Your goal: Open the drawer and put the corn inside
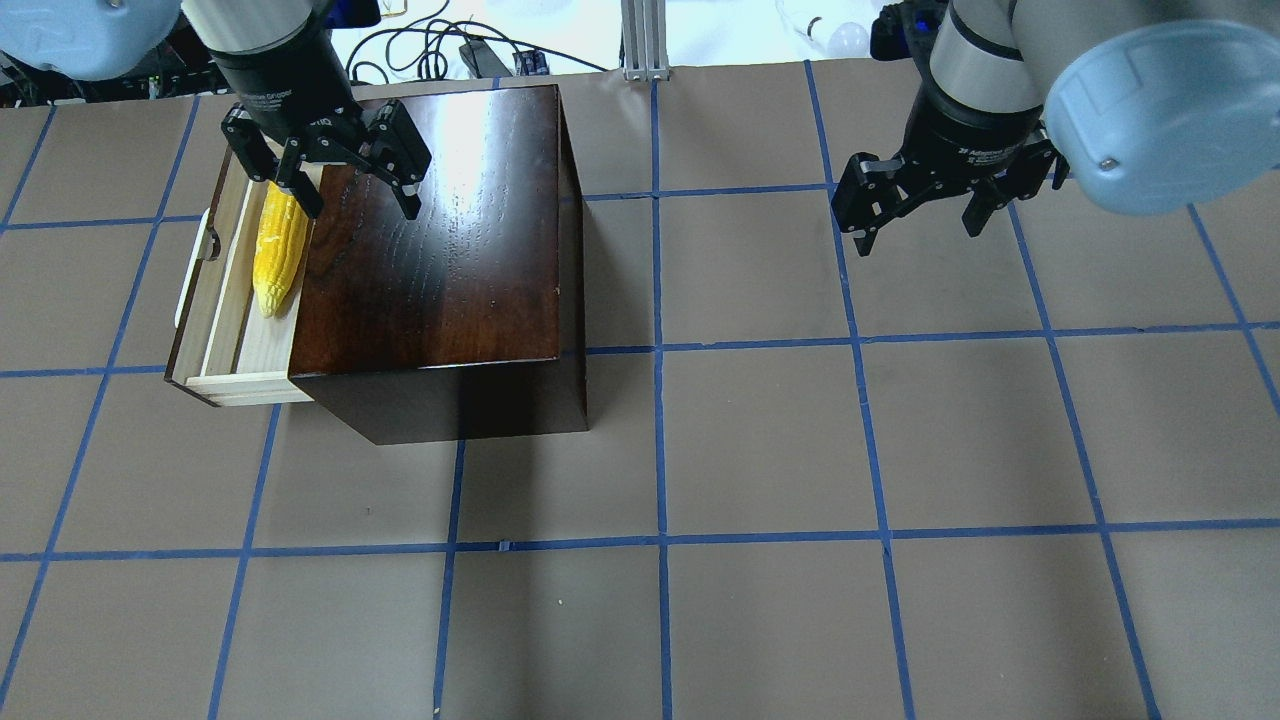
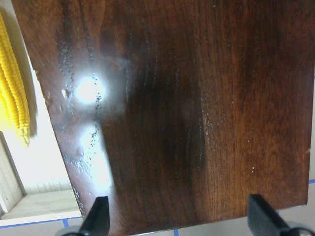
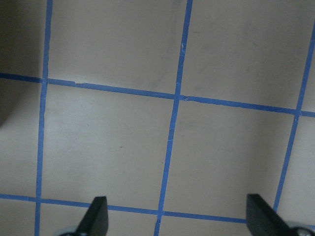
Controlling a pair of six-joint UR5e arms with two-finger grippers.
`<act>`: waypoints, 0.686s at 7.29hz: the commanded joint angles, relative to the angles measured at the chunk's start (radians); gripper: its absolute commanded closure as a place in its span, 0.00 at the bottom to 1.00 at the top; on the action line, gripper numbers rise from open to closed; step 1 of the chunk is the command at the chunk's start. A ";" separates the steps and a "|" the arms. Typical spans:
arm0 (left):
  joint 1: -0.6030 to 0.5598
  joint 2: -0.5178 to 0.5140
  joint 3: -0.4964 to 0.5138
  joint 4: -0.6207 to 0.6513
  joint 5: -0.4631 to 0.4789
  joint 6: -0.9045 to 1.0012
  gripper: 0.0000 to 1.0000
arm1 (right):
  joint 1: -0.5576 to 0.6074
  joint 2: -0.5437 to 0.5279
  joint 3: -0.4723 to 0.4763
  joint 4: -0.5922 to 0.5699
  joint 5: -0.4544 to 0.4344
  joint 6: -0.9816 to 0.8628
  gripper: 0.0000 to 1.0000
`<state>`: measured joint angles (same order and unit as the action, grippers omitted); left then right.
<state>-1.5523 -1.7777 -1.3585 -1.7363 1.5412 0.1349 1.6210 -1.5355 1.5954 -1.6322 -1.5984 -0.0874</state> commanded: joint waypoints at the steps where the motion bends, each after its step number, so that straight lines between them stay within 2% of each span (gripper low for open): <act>1: 0.000 0.044 -0.034 0.018 0.000 -0.001 0.00 | 0.000 0.000 0.000 0.000 0.000 0.000 0.00; 3: 0.000 0.067 -0.080 0.030 0.000 -0.017 0.00 | 0.000 0.000 0.000 0.000 0.000 0.000 0.00; 5: 0.000 0.070 -0.116 0.104 -0.001 -0.018 0.00 | 0.000 0.000 0.000 0.000 0.000 0.000 0.00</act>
<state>-1.5524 -1.7106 -1.4537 -1.6670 1.5407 0.1201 1.6214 -1.5355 1.5953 -1.6322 -1.5984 -0.0874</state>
